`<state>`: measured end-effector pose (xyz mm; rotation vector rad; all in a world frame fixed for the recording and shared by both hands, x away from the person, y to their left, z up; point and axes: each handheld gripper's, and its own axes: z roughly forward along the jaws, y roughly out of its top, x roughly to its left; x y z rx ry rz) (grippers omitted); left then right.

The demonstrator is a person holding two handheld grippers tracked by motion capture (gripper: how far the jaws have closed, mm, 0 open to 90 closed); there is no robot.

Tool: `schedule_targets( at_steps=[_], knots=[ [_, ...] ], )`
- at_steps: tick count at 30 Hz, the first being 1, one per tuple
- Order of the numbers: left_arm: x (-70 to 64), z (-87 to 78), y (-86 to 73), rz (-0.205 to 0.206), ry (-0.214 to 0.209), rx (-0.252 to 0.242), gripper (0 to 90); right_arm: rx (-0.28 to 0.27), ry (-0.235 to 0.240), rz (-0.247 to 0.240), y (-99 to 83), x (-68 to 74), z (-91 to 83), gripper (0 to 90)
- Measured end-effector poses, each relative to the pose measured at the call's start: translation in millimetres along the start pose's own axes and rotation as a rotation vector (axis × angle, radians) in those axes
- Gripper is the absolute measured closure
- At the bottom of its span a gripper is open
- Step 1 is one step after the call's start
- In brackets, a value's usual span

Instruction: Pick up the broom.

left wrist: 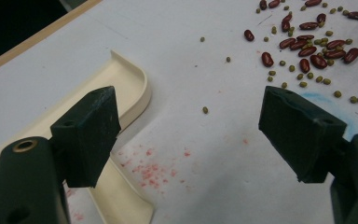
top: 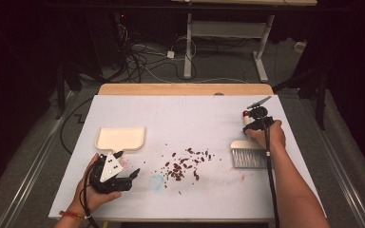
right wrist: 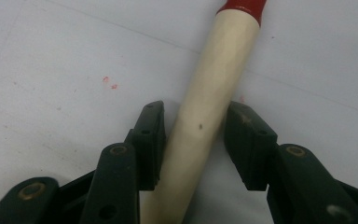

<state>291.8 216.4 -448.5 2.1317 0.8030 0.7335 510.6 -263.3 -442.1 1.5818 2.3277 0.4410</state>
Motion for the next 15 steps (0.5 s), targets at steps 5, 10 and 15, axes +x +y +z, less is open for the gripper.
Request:
schedule_targets(
  at_steps=[5,10,15],
  knots=[
    [-1.4,-0.9,0.8,0.008,-0.008,-0.007,19.7,0.01,0.011,-0.022,2.4,2.6,-0.1,68.9],
    [-0.5,2.1,1.4,0.006,-0.012,-0.001,19.7,-0.005,0.008,-0.034,0.6,4.0,-0.8,70.2],
    [0.1,2.9,1.6,-0.006,-0.003,-0.003,19.7,-0.161,0.063,-0.048,-16.2,5.1,-13.8,70.5]
  ],
)
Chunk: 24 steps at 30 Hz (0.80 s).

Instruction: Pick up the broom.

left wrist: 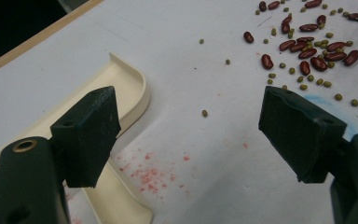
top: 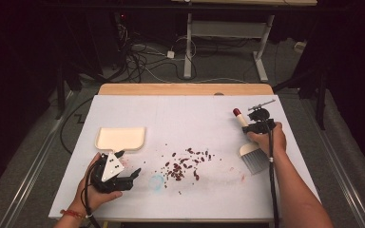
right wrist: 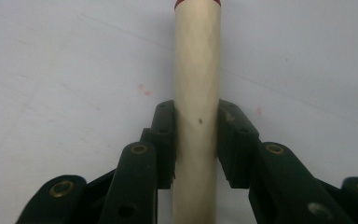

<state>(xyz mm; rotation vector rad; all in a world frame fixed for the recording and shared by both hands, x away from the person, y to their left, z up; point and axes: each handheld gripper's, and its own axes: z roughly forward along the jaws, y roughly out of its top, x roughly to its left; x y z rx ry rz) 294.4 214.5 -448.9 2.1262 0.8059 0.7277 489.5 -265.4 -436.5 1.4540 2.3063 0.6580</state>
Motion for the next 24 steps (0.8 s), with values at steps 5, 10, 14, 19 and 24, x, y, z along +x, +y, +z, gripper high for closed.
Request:
schedule_targets(
  at_steps=[5,10,14,19,24],
  knots=[
    [-0.1,0.8,0.4,-0.009,0.008,0.009,19.7,-0.196,0.021,0.032,-13.4,-3.0,-35.7,70.5],
    [-1.5,0.4,2.0,-0.01,0.011,0.009,19.7,-0.373,0.068,0.03,-20.5,5.2,-71.3,70.5],
    [-0.5,1.1,2.2,-0.015,0.016,0.011,19.6,-0.489,0.104,0.001,-17.1,21.7,-88.9,70.6],
    [8.6,-7.0,0.3,-0.051,0.043,-0.022,17.8,-0.582,0.157,-0.056,-0.4,52.1,-99.4,70.5],
    [13.5,-12.9,-3.5,-0.053,0.057,-0.032,16.1,-0.631,0.217,-0.115,24.8,92.5,-94.1,70.5]
  ],
)
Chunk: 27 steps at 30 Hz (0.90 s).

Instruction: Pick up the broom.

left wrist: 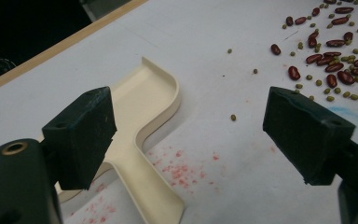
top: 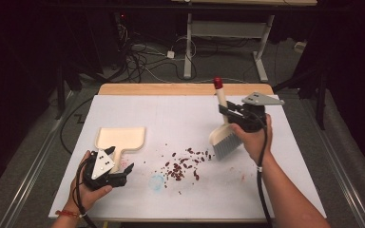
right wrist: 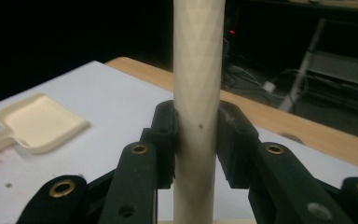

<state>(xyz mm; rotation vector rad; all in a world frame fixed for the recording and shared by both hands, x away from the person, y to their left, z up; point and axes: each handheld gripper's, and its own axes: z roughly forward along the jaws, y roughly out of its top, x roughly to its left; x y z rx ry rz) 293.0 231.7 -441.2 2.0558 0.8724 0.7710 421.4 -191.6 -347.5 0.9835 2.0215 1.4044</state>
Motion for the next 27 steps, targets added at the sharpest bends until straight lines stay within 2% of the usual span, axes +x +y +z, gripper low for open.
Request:
schedule_targets(
  at_steps=[1,3,5,9,12,14,15,16,17,18,20,27],
  knots=[
    [1.6,-1.5,-1.7,0.019,0.015,0.002,16.1,-0.013,0.023,-0.008,3.2,7.2,6.8,70.5],
    [2.2,-2.2,-2.5,0.024,0.026,0.003,16.1,-0.039,0.061,-0.02,9.1,22.8,19.0,70.5],
    [3.7,-4.3,-3.3,0.012,0.016,-0.007,16.1,-0.067,0.092,-0.044,14.5,38.7,30.6,70.5],
    [2.9,-14.0,-4.9,0.027,0.007,-0.047,16.0,-0.103,0.169,-0.06,22.5,69.6,51.1,70.5],
    [4.8,-19.6,-6.9,0.015,0.018,-0.059,16.1,-0.135,0.228,-0.081,26.0,90.0,63.9,70.5],
    [6.4,-21.7,-9.4,0.006,0.032,-0.053,16.0,-0.149,0.252,-0.086,26.8,102.0,71.8,70.5],
    [6.4,-21.7,-9.4,0.006,0.032,-0.053,16.1,-0.149,0.252,-0.086,26.8,102.0,71.8,70.5],
    [7.6,-22.9,-12.6,0.0,0.041,-0.042,16.0,-0.161,0.27,-0.097,26.5,113.4,79.3,70.5],
    [8.2,-23.5,-14.1,0.0,0.044,-0.038,16.1,-0.171,0.278,-0.105,25.8,118.2,83.0,70.6],
    [8.2,-23.5,-14.1,0.0,0.044,-0.038,16.1,-0.171,0.278,-0.105,25.8,118.2,83.0,70.6],
    [9.1,-26.8,-18.0,-0.009,0.054,-0.035,16.1,-0.178,0.314,-0.078,22.7,131.7,94.9,70.5],
    [11.0,-37.0,-27.2,-0.021,0.055,-0.05,16.3,-0.178,0.378,-0.087,14.3,165.6,125.0,70.5]
  ],
)
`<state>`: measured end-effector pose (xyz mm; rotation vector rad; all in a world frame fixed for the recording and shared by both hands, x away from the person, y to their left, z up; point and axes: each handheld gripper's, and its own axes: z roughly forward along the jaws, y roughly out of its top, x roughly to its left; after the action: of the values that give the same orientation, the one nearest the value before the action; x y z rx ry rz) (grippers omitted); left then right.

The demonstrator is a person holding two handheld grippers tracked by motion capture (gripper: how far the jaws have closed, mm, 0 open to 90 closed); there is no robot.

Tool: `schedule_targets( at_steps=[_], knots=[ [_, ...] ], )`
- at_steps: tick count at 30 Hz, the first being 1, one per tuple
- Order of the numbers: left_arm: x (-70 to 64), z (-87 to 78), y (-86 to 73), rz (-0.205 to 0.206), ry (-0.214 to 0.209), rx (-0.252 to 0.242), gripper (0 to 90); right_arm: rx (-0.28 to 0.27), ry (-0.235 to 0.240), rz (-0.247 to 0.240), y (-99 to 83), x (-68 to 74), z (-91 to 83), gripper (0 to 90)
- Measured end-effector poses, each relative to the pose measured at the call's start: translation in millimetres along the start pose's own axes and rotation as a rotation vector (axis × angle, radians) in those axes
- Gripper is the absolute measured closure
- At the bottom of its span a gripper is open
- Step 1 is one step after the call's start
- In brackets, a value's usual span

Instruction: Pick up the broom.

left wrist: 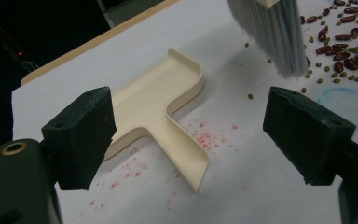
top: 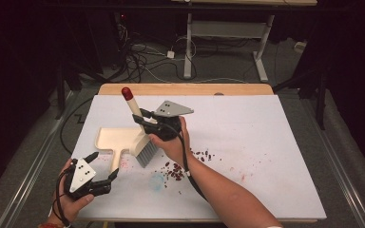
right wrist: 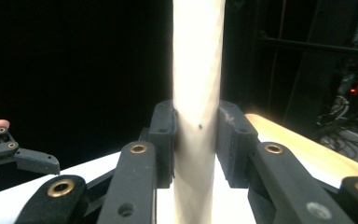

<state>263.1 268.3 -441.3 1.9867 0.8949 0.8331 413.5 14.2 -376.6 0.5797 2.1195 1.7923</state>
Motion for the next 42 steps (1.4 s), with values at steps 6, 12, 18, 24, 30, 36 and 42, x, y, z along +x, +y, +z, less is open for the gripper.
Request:
schedule_targets(
  at_steps=[6,12,18,24,30,36,42],
  knots=[
    [6.6,-3.5,-5.4,-0.044,0.003,-0.015,16.4,0.022,0.039,0.002,-11.6,7.4,25.0,70.5],
    [4.6,-1.8,-5.8,-0.029,-0.012,-0.008,17.2,0.063,0.078,-0.012,-27.7,3.1,36.1,70.4],
    [1.8,-0.3,-3.3,-0.018,-0.031,-0.009,17.5,0.056,0.106,-0.021,-28.3,-7.3,28.1,70.5],
    [-0.5,3.0,-1.5,-0.014,-0.053,-0.003,17.5,0.042,0.106,-0.013,-32.1,-20.2,0.6,70.5],
    [-3.2,6.1,0.8,0.001,-0.056,0.011,17.5,0.032,0.066,0.005,-35.9,-33.6,-32.2,70.5],
    [-5.5,9.1,2.3,0.011,-0.062,0.022,17.6,0.03,0.026,-0.012,-37.8,-33.8,-59.2,70.5],
    [-6.7,10.5,3.5,0.017,-0.067,0.026,17.5,0.034,-0.014,-0.038,-35.4,-31.3,-68.2,70.5]
  ],
)
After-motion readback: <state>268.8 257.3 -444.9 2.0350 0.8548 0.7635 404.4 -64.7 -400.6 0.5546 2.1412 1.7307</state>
